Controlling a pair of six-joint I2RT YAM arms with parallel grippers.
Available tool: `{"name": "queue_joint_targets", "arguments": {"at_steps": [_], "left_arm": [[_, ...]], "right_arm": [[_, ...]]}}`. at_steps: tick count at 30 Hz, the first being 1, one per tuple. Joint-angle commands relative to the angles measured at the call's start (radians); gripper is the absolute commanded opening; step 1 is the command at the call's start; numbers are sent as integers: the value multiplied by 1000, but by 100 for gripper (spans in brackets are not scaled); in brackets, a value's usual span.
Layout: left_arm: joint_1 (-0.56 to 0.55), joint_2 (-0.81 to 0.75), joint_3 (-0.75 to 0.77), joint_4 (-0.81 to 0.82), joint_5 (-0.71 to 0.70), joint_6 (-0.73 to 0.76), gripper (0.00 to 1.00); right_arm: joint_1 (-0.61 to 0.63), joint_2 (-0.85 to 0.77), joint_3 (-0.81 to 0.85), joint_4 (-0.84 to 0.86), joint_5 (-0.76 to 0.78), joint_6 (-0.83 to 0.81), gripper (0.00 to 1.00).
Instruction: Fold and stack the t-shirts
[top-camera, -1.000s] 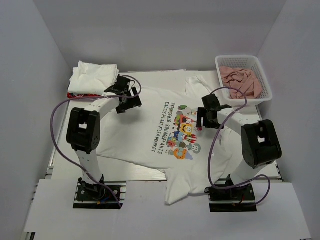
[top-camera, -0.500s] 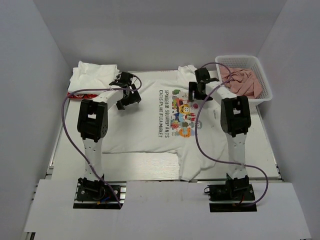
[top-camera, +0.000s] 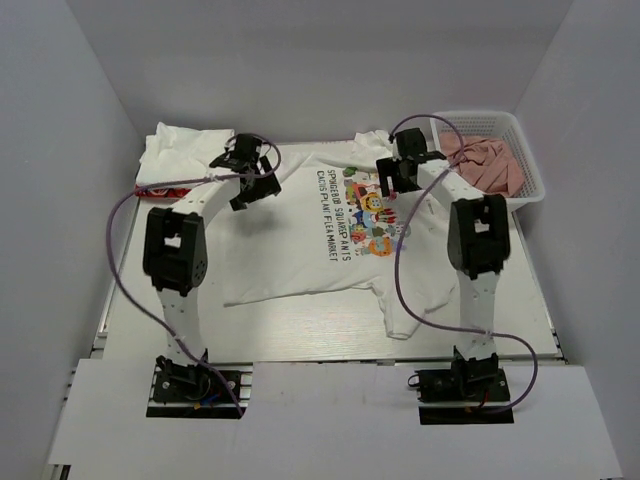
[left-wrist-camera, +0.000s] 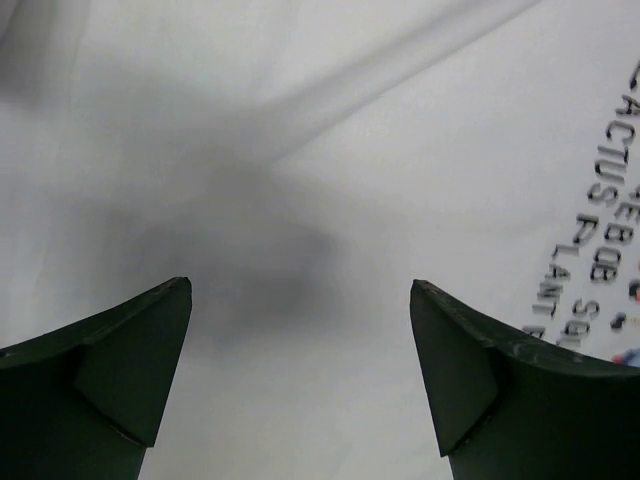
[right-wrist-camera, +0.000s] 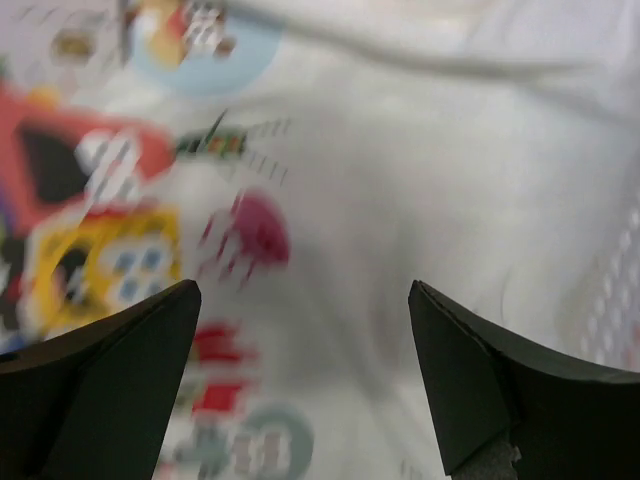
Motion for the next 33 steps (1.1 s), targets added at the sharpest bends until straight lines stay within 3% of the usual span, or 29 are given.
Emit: {"name": "queue_joint_targets", "arguments": {"at_steps": [1, 3, 4, 6, 7, 9, 10, 12, 15, 20, 23, 24, 30, 31, 33], "left_arm": [[-5, -312, -150, 9, 10, -12, 100], [-5, -422, -317, 9, -11, -44, 100], [-5, -529, -374, -8, -26, -88, 100], [6, -631, -549, -41, -26, -145, 100], [6, -733, -609, -80, -36, -206, 100], [6, -841, -784, -126, -86, -286, 100], [15, -895, -839, -138, -86, -323, 100], [15, -1034, -970, -147, -101, -354, 100], [15, -1105, -1062, -157, -102, -388, 100], [15, -1053, -1156, -112, -74, -406, 97], [25, -1003, -1199, -36, -5, -406, 78], [25, -994, -1199, -17, 6, -406, 67], [25, -949, -1231, 76, 33, -388, 27], [25, -949, -1231, 77, 33, -388, 12], [25, -926, -1208, 55, 23, -378, 0]], "right_arm": [[54, -331, -234, 132, -51, -11, 90], [74, -475, -342, 182, -54, 57, 90], [80, -618, -454, 210, -40, 122, 90], [88, -709, -609, 223, -27, 232, 90], [91, -845, -722, 226, -5, 327, 90], [105, -935, -937, 227, 7, 386, 90], [106, -1080, -981, 215, -3, 427, 90], [134, -1194, -1085, 163, -7, 449, 90], [169, -1310, -1159, -7, -8, 509, 90], [232, -1386, -1302, -156, -131, 593, 90], [252, -1386, -1343, -219, -132, 642, 90], [253, -1388, -1340, -205, -140, 650, 90], [252, -1315, -1375, -173, -117, 718, 90], [257, -1304, -1381, -138, -115, 719, 90], [252, -1253, -1398, -116, -106, 722, 90]]}}
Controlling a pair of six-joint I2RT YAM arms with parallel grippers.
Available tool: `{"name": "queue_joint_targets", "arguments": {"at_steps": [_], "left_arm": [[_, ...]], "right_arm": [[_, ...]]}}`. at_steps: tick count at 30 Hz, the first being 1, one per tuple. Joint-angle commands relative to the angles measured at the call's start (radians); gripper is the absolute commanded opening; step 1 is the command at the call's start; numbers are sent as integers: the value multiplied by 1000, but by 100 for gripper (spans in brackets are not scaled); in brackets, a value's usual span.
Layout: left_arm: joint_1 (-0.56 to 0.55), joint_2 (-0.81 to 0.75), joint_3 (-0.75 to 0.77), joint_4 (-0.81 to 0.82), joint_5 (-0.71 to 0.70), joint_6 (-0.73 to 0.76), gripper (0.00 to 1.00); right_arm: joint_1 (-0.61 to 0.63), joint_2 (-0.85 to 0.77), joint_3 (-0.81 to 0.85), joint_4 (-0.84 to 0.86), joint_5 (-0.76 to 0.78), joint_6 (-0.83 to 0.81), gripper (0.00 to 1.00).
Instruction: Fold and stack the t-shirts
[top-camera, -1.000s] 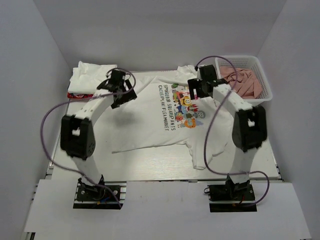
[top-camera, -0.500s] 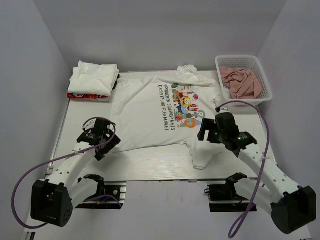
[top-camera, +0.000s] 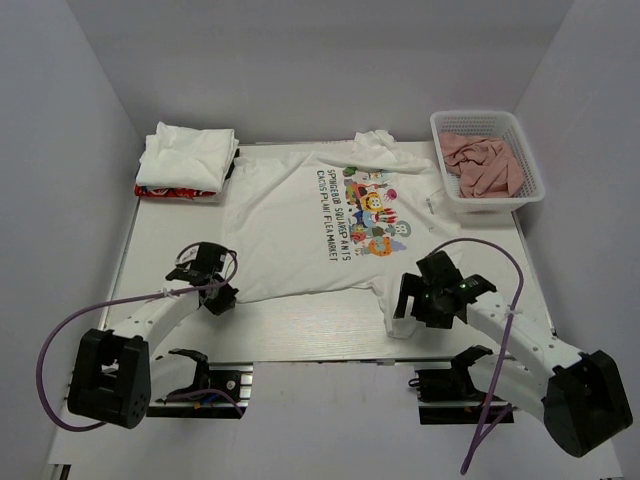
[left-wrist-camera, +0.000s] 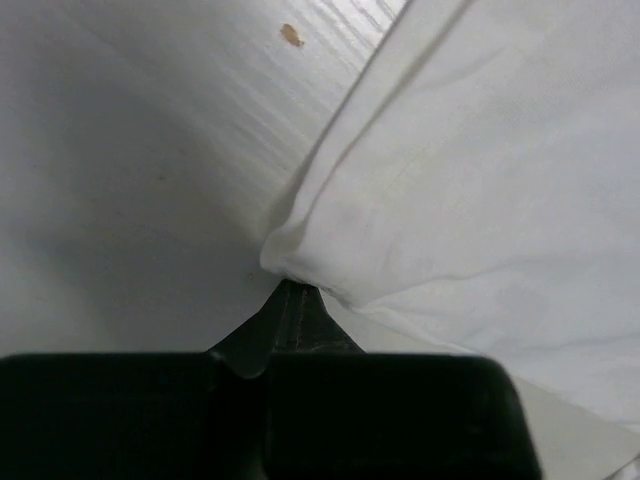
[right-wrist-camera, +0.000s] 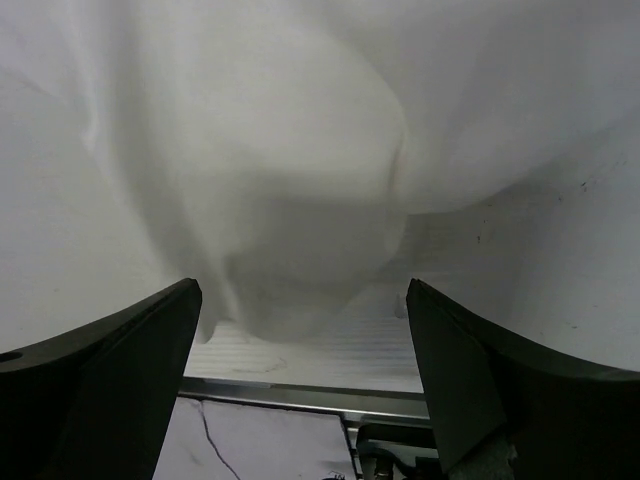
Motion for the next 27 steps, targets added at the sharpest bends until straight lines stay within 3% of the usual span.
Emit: {"name": "queue_joint_targets", "arguments": {"at_steps": [1, 3, 4, 6, 7, 10, 11, 20, 26, 27], "left_arm": [[4, 38, 21, 13, -9, 11, 0], [4, 38, 35, -3, -24, 11, 0], [4, 38, 35, -3, -24, 11, 0], [4, 29, 44, -3, -24, 11, 0], [4, 15, 44, -3, -24, 11, 0], [4, -11, 53, -3, -24, 11, 0], [4, -26, 63, -18, -36, 2, 0], [4, -68, 193, -58, -104, 2, 0], [4, 19, 285, -131, -138, 24, 0], [4, 32, 285, -132, -106, 24, 24]], "right_arm": [[1, 61, -18, 42, 21, 41, 88], [4, 89, 1, 36, 47, 43, 82], [3, 95, 2, 32, 56, 44, 66], [3, 94, -7, 48, 59, 53, 48], [6, 87, -12, 49, 64, 54, 33], [1, 81, 7, 59, 67, 44, 21], [3, 78, 17, 46, 74, 23, 2], [-5, 132, 247, -18, 185, -69, 0], [-11, 221, 370, -38, 210, -112, 0], [-11, 236, 375, -46, 196, -115, 0]]}}
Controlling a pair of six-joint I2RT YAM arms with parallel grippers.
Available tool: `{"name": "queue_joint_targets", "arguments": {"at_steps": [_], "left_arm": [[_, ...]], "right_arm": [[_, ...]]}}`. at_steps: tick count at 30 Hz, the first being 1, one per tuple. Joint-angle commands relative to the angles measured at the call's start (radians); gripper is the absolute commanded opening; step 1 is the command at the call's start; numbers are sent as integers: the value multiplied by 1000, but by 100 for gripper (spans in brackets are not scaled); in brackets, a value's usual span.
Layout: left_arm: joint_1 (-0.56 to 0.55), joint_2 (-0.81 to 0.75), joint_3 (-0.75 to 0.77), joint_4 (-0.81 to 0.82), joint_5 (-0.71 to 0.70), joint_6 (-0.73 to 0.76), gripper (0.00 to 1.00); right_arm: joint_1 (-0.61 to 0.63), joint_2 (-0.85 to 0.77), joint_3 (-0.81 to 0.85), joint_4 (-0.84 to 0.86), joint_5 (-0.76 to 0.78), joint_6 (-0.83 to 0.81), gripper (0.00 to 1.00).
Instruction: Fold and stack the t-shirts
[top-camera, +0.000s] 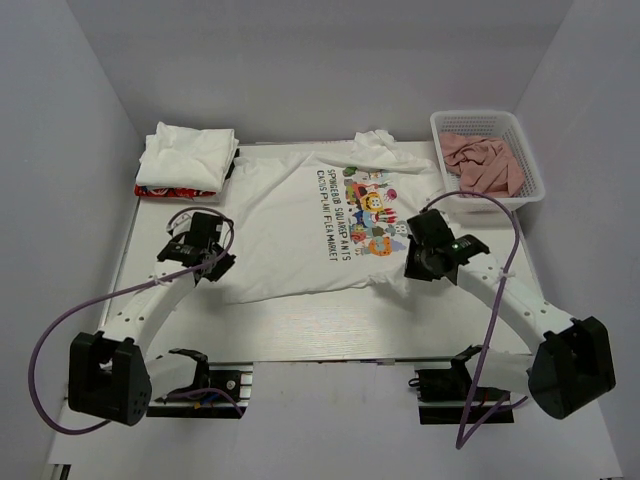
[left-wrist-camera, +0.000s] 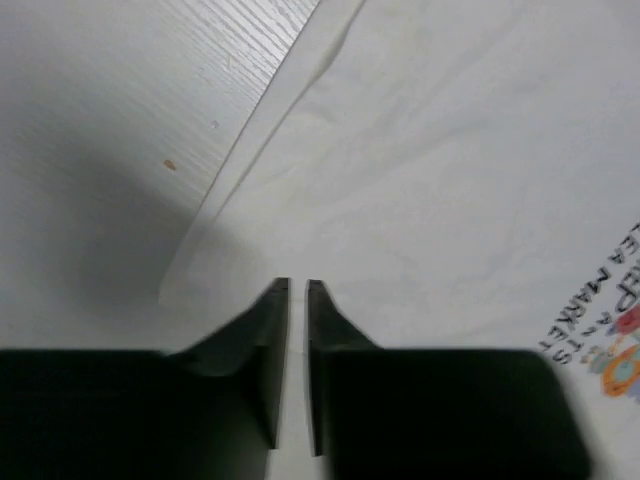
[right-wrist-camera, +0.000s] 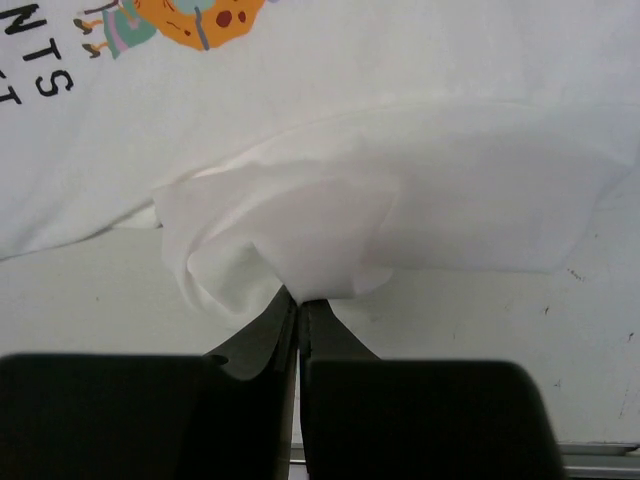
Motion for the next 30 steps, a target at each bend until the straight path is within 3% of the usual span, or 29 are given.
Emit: {"name": "queue_joint_targets", "arguments": {"at_steps": [1, 4, 6, 14, 15, 17, 18, 19, 30], "left_arm": [[4, 41, 6, -63, 8, 7, 35], [4, 81, -54, -38, 59, 17, 54], [4, 101, -76, -29, 86, 17, 60], [4, 171, -165, -6, 95, -3, 59], [4, 182, -165, 6, 95, -3, 56], [4, 207, -165, 6, 86, -3, 34], [4, 227, -154, 17, 95, -3, 22], [4, 227, -154, 28, 106, -3, 0], [4, 201, 30, 9, 54, 27, 0]], "right_arm": [[-9, 42, 53, -30, 4, -35, 0], [-9, 60, 33, -12, -16, -36, 0], [-17, 73, 24, -12, -27, -39, 0], [-20, 68, -4, -13, -19, -42, 0], [-23, 67, -7, -10, -21, -40, 0], [-26, 67, -8, -9, -22, -42, 0], [-27, 67, -10, -9, -22, -43, 0], [-30, 67, -7, -9, -22, -43, 0], [-41, 113, 123, 16, 60, -63, 0]]}}
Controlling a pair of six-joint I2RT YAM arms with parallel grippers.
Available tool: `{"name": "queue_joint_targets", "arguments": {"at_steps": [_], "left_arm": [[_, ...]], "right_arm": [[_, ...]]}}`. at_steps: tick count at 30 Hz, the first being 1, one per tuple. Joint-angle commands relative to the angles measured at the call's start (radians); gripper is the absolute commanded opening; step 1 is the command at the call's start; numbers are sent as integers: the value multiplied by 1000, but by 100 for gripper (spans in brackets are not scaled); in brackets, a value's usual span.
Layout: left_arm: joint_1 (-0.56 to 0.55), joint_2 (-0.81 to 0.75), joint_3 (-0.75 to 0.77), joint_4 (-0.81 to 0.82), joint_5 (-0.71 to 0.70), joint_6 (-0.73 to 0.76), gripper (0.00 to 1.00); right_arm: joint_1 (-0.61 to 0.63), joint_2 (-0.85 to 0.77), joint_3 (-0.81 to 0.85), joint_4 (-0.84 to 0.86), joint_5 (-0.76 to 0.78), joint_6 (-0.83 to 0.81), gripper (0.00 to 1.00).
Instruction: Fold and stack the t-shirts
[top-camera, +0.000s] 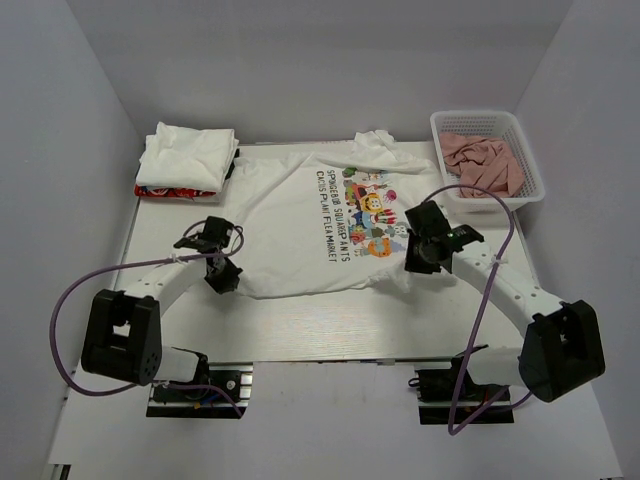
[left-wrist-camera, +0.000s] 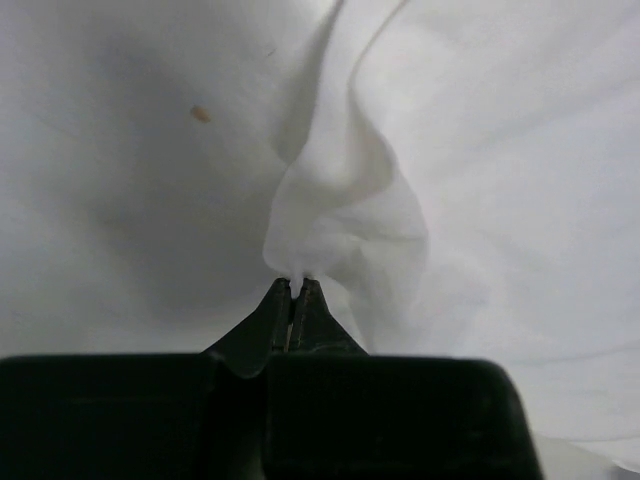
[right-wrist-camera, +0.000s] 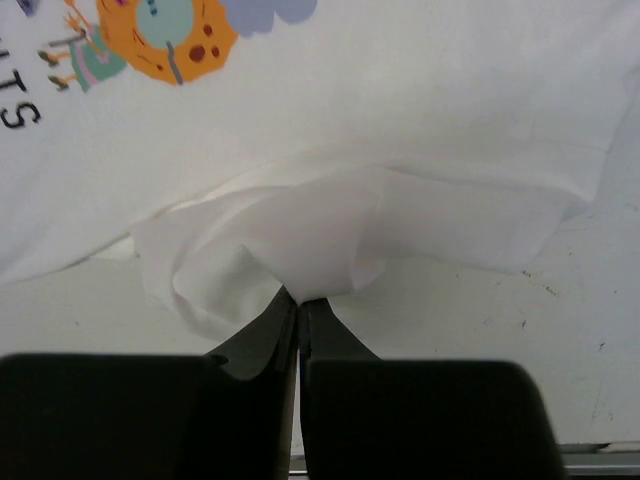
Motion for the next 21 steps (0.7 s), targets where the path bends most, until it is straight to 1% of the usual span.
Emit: {"name": "queue_joint_targets", "arguments": {"at_steps": [1, 4, 6, 11, 14, 16, 18, 19, 20, 21], "left_arm": [[0, -10, 97, 9, -53, 10, 0], [10, 23, 151, 0, -63, 19, 0], [21, 48, 200, -22, -63, 19, 0], [78, 123, 292, -23, -64, 31, 0], [119, 207, 352, -23, -64, 40, 0], [147, 282, 383, 16, -43, 53, 0], [162, 344, 464, 16, -8, 53, 0], [162, 378, 498, 16, -8, 62, 0], [171, 440, 556, 1, -8, 62, 0], [172, 470, 581, 1, 20, 62, 0]], "right_arm": [[-17, 26, 102, 22, 60, -26, 0], [-31, 66, 150, 43, 95, -26, 0], [-44, 106, 165, 74, 77, -46, 0], [-74, 201, 282, 95, 72, -69, 0], [-100, 264, 353, 121, 77, -80, 0], [-120, 323, 377, 140, 80, -95, 0], [-138, 382, 438, 144, 74, -109, 0], [-155, 449, 453, 146, 74, -114, 0], [-159, 471, 513, 147, 67, -123, 0], [-164, 495, 536, 141, 64, -124, 0]]}}
